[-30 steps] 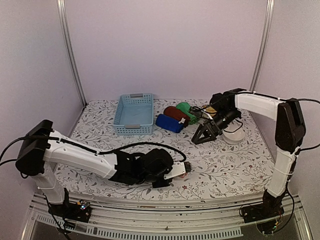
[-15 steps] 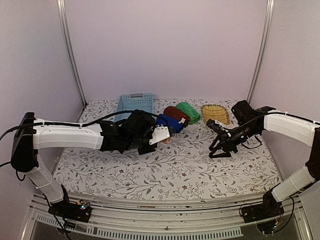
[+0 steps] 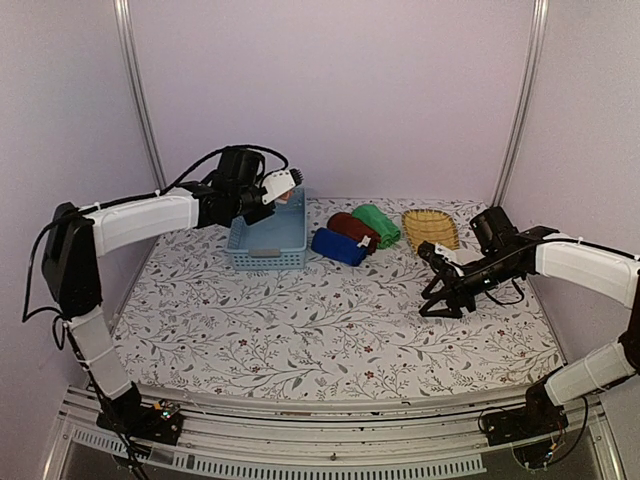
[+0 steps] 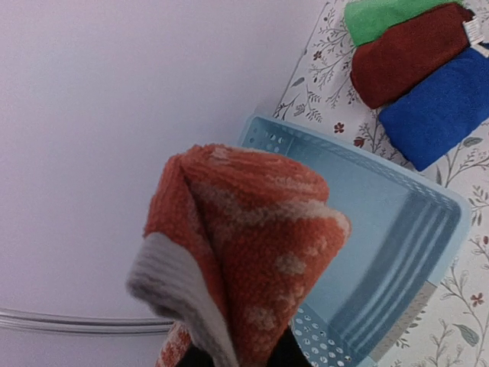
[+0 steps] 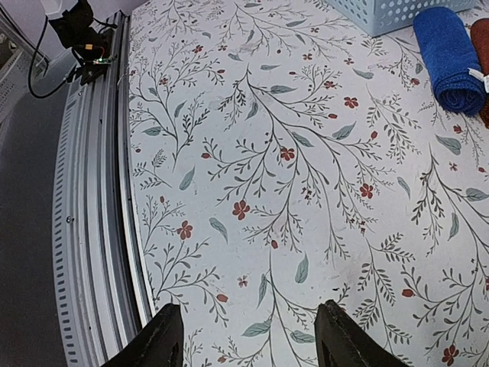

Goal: Roll the towels
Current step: Place the towel in the storage box.

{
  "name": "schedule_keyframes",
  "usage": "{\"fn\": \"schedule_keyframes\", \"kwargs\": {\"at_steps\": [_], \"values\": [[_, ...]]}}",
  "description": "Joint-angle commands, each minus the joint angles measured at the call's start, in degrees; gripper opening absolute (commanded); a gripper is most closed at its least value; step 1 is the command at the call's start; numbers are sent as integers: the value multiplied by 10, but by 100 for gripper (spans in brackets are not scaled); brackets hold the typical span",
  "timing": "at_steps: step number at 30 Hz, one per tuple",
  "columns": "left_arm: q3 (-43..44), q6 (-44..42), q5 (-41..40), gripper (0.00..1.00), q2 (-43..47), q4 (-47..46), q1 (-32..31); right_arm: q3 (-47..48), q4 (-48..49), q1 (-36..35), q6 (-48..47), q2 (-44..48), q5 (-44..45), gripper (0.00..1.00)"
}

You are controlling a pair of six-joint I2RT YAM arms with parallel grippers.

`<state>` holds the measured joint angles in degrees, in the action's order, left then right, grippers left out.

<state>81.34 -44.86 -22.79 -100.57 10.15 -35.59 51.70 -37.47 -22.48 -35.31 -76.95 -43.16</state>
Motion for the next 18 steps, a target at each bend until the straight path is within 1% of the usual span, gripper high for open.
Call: {"fn": "schedule_keyframes", "kwargs": {"at_steps": [1, 6, 10, 15, 18], "values": [[72, -66, 42, 1, -87, -19, 53, -6, 17, 3, 3, -8, -5, 61], [168, -102, 74, 1, -212, -41, 96, -6, 17, 3, 3, -30, -8, 61], [224, -112, 116, 1, -287, -69, 124, -6, 16, 3, 1, -46, -9, 61], [298, -154, 138, 2, -378, -78, 134, -4, 15, 3, -1, -71, -7, 61], [333, -160, 151, 2, -419, -81, 141, 0, 13, 3, 0, -88, -5, 61]]}}
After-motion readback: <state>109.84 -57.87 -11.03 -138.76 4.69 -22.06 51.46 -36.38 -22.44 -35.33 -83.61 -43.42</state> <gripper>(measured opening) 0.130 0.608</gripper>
